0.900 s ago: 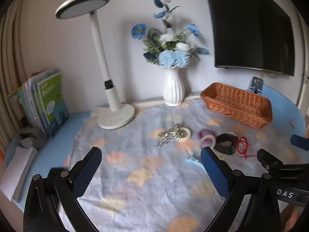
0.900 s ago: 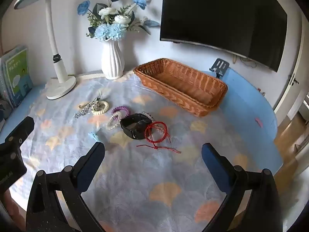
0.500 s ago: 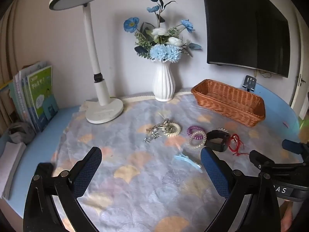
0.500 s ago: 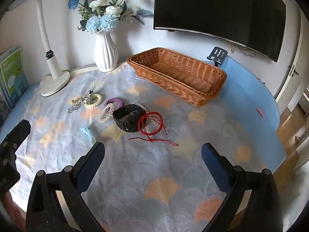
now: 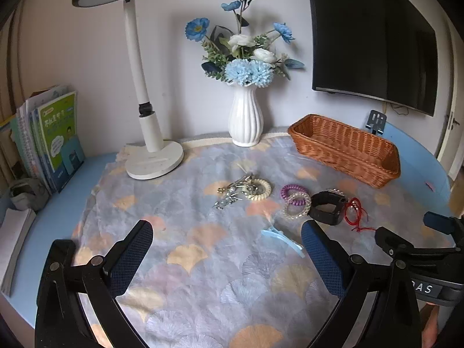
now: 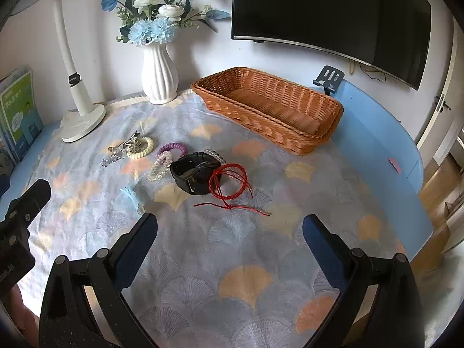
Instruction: Organize jewelry
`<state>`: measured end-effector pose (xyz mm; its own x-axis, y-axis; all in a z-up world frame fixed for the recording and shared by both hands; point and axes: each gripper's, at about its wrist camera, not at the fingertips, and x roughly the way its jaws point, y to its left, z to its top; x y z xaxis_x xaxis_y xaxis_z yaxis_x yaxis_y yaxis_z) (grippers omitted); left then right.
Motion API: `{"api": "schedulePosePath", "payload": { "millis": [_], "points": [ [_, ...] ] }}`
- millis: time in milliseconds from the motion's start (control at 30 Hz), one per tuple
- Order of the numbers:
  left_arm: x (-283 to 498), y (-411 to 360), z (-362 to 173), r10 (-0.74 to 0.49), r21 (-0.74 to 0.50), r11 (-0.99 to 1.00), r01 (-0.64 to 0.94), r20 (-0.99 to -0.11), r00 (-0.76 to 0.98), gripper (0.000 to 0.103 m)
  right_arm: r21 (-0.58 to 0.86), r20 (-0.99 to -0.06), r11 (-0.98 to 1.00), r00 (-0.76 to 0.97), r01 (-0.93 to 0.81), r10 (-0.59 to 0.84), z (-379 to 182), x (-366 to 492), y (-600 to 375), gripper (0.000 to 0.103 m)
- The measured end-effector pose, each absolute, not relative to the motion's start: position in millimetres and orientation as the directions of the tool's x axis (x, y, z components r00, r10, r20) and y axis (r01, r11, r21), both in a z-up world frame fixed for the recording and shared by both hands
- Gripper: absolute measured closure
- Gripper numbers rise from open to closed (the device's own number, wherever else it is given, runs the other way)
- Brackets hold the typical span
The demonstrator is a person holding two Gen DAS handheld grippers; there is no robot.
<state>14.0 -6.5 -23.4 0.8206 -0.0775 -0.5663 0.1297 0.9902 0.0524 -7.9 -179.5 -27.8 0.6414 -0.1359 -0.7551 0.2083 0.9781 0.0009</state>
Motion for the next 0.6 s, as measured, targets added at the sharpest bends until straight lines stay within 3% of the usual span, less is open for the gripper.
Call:
{"api": "schedulePosePath", "payload": {
  "millis": [600],
  "points": [
    [15.8, -8.9, -28.9, -0.087, 0.046, 0.989, 0.141, -0.587, 0.805, 0.001, -0.011, -0.752, 0.974, 0.641, 0.225, -0.156, -26.5, -11.8, -188.4, 0.002]
  ]
}}
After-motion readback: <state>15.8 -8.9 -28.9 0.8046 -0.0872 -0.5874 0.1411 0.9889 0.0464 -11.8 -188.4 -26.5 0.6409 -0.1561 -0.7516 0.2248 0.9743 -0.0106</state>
